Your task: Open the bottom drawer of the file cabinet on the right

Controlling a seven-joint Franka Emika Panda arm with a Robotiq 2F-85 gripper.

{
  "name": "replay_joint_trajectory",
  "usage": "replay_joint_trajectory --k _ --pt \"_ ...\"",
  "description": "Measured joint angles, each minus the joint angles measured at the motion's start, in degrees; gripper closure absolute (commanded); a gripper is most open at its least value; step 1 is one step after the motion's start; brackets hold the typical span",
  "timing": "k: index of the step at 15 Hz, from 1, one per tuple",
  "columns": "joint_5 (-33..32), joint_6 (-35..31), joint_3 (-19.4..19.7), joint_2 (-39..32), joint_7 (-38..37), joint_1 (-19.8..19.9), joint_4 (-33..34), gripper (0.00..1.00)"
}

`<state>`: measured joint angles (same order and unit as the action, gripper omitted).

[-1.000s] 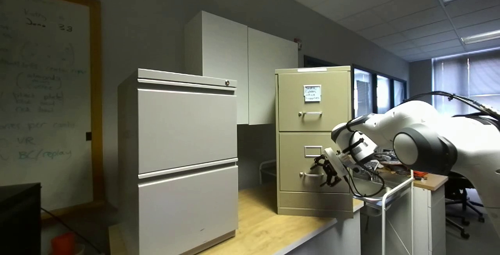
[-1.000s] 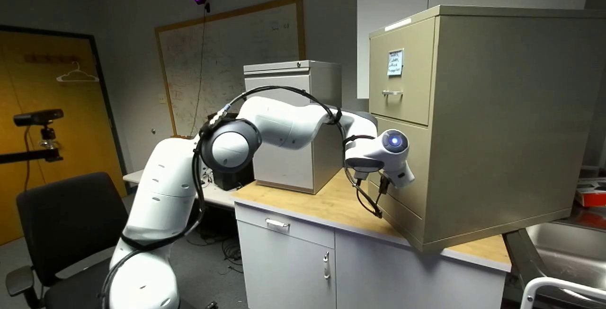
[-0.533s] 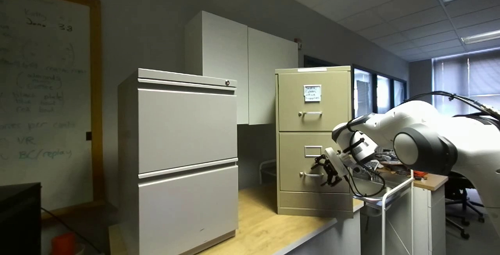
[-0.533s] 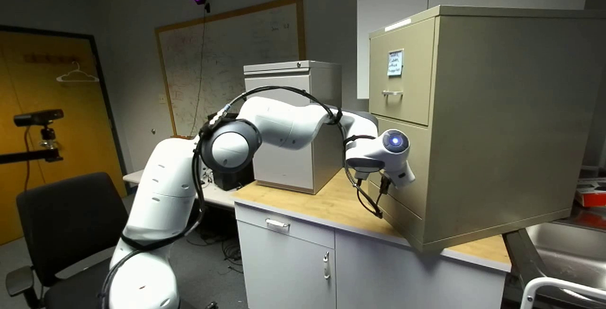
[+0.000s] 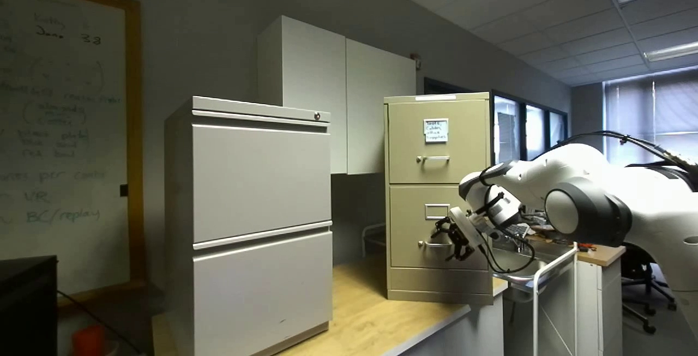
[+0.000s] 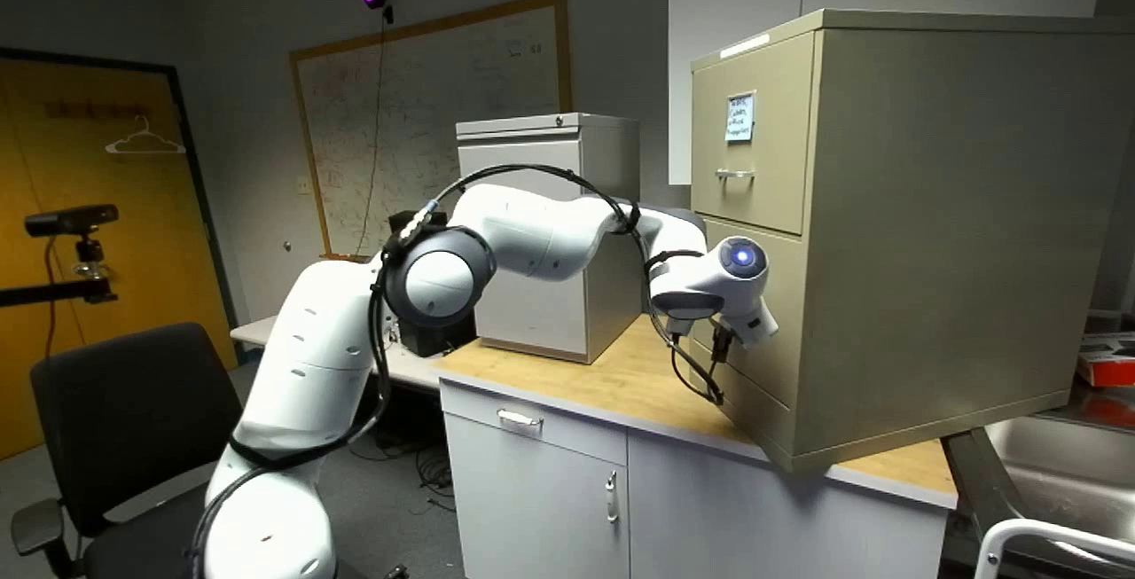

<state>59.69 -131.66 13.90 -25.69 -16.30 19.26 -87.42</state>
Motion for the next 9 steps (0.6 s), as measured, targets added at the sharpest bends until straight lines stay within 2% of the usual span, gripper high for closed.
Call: replay_joint_trajectory --k 1,2,4,7,9 --pt "-1.0 0.5 -0.1 -0.7 0.0 -0.1 0.8 0.0" --pt "-1.9 0.8 -0.3 -1.4 0.0 -0.1 1.7 0.25" --pt "-3.2 1.6 -0.6 -2.8 0.0 -0.2 3.3 0.31" --pt "-4.2 2.7 -0.7 -3.1 0.0 0.1 5.1 0.56" --pt "-4.3 2.8 -0.7 -3.2 0.0 0.1 5.9 0.69"
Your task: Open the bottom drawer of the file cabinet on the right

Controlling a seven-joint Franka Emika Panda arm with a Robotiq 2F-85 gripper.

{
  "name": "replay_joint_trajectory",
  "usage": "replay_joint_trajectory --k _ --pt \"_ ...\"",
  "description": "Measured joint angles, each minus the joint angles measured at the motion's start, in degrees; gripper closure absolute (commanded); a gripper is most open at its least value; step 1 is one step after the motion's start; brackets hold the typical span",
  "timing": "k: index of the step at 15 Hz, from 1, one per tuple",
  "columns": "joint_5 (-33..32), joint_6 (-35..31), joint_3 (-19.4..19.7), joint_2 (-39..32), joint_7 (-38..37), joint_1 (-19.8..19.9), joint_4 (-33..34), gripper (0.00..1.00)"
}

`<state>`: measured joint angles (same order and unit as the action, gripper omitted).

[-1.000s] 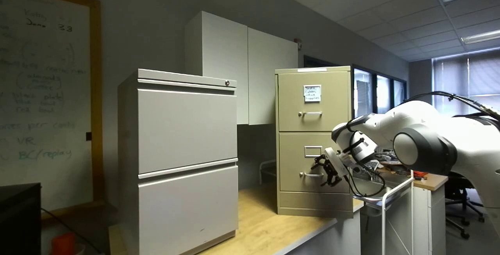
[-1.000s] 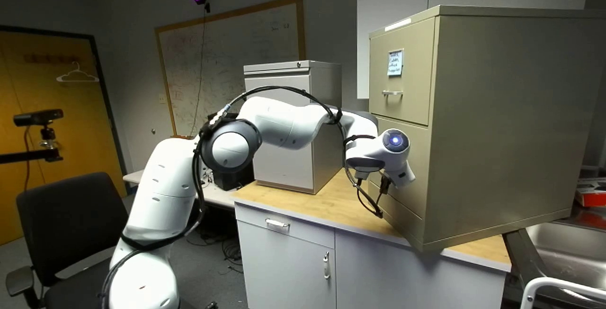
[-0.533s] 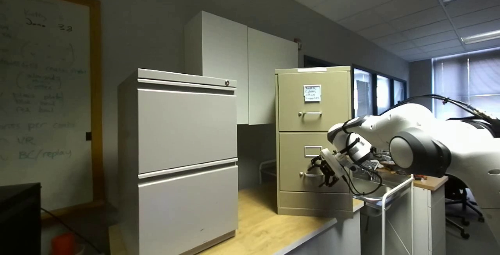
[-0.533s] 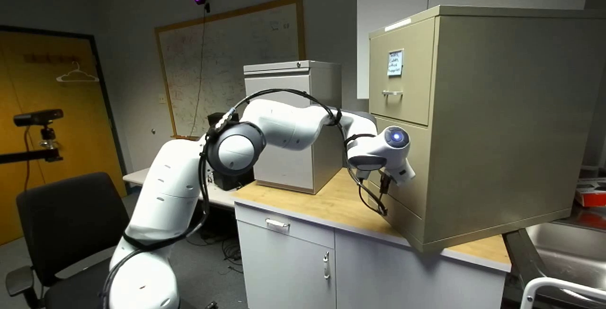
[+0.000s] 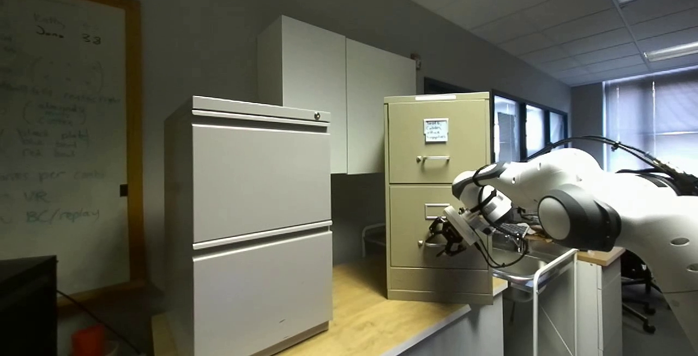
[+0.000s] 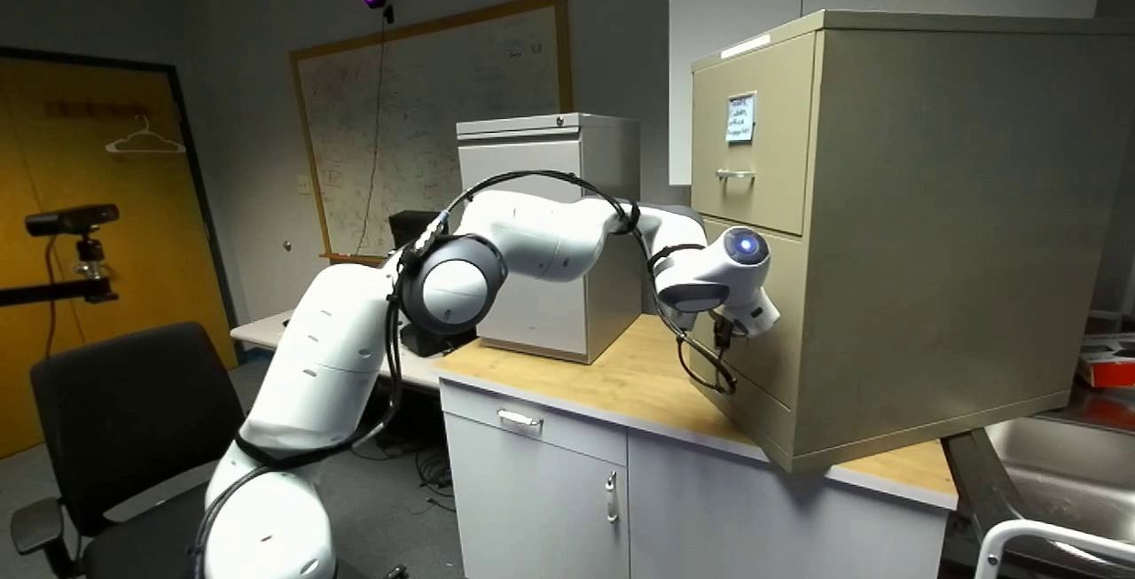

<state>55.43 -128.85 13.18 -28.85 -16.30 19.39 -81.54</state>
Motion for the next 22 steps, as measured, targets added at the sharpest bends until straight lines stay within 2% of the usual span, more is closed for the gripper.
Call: replay_joint_trajectory --k 1,4,13,18,20,22 --pt "0.0 0.0 0.0 0.0 0.0 0.0 0.3 0.77" --pt "0.2 0.2 -0.2 0.0 -0.5 0.2 0.6 0.84" --pt "6.0 0.8 -1.0 0.0 -0.9 1.6 -0.3 0.93" --pt "9.5 1.1 -1.1 0.1 -0.4 2.2 -1.1 0.94" --pt "10.6 1.0 -1.0 0.2 0.0 2.5 -1.7 0.99" --pt "12.3 1.0 -0.9 0.0 1.3 3.0 -2.5 0.96"
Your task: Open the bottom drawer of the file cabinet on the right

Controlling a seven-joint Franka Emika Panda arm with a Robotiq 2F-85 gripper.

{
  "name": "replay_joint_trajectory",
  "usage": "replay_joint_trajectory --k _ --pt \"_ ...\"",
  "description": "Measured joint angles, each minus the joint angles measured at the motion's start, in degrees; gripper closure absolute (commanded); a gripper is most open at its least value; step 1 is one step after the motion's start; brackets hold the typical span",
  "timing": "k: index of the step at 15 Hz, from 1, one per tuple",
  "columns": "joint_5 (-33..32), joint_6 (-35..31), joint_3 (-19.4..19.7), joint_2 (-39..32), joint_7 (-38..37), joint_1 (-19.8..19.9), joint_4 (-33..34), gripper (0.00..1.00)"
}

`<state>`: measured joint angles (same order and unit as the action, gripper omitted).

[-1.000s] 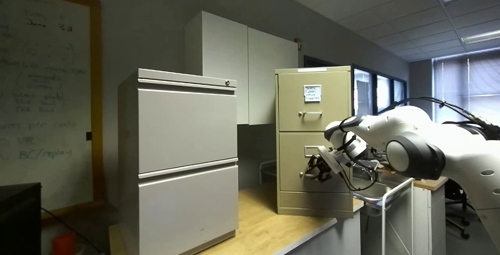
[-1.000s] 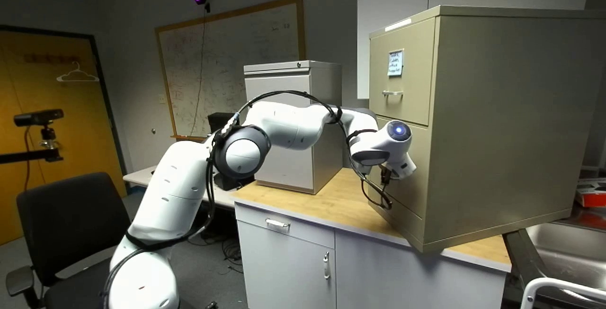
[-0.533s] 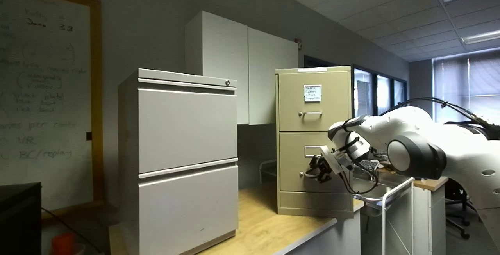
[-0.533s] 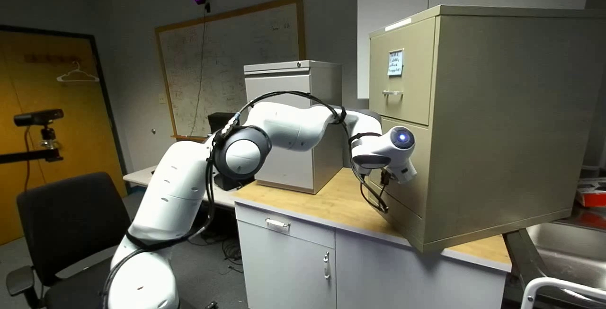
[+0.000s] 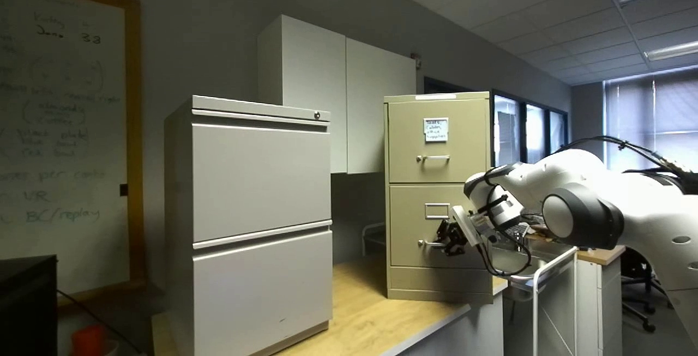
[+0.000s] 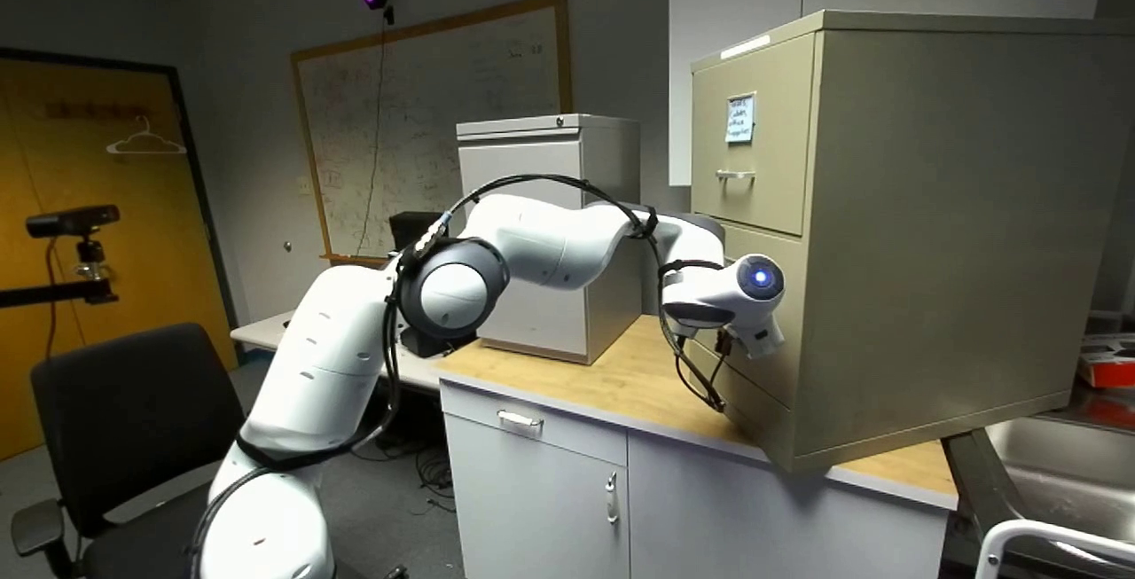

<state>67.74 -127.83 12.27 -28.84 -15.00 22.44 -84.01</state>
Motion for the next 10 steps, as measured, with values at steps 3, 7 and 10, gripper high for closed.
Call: replay_joint_trajectory --k 3,7,10 --pt "1.7 -0.2 0.0 0.0 1.1 0.0 -0.3 0.98" --pt "2.2 -0.2 0.0 0.1 1.4 0.0 -0.4 0.97" --pt "2.2 -0.3 0.0 0.2 1.6 -0.1 -0.5 0.97"
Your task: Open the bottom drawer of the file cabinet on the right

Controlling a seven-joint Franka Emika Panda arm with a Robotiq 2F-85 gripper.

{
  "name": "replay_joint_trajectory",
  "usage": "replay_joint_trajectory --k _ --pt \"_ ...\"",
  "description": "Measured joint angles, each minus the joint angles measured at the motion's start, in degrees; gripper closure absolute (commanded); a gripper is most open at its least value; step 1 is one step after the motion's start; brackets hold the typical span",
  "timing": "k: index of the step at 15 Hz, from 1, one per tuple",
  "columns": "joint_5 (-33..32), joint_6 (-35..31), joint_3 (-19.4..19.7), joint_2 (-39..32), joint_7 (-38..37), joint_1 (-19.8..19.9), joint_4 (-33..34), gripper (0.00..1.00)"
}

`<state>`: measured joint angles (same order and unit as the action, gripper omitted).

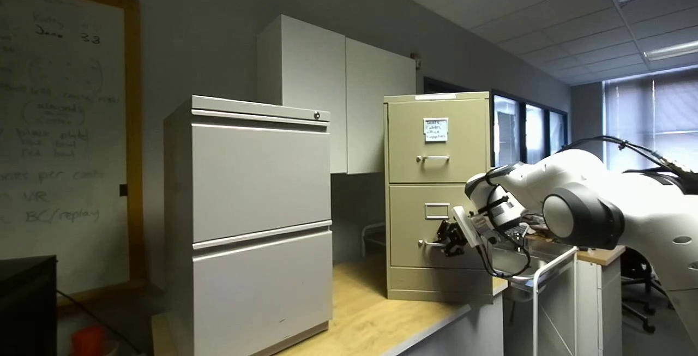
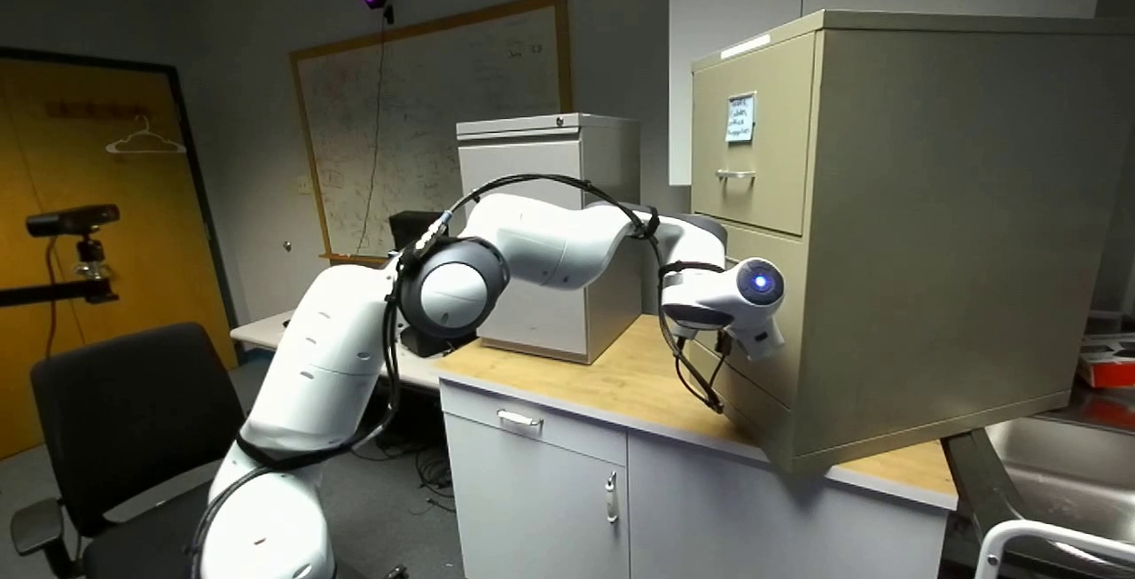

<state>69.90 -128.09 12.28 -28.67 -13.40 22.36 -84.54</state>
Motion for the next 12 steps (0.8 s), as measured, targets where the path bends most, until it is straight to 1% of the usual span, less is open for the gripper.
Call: replay_joint_trajectory --k 3,6,12 --pt "-0.2 -0.4 0.0 0.3 1.0 -0.3 -0.3 0.97" --pt "-0.7 -2.4 -0.1 1.2 3.7 -1.0 -1.5 0.97" --pt "-1.5 -9.9 -0.4 6.2 11.3 -3.9 -8.9 0.97"
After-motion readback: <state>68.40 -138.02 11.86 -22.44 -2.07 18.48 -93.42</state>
